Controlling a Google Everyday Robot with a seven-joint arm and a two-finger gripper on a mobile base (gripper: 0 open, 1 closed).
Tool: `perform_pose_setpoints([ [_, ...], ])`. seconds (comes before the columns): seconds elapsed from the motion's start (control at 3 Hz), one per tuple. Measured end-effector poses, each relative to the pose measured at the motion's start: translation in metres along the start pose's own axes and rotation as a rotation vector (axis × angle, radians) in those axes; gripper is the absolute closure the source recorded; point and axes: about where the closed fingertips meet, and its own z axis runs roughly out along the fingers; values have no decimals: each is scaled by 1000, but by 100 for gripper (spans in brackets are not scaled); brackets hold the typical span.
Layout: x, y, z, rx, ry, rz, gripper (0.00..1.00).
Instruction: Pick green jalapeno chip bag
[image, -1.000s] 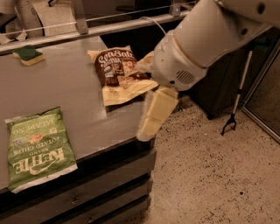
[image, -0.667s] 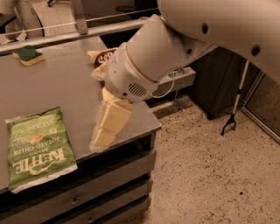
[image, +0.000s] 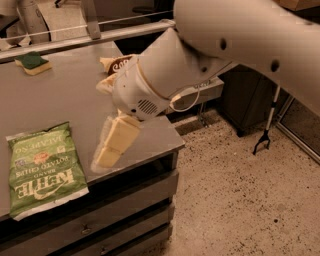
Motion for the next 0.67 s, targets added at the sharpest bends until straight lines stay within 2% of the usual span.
perform_pose_setpoints([
  [0.33,-12,-12,55,-38,-113,22,0],
  [0.67,-20,-23,105,-77,-173,34,0],
])
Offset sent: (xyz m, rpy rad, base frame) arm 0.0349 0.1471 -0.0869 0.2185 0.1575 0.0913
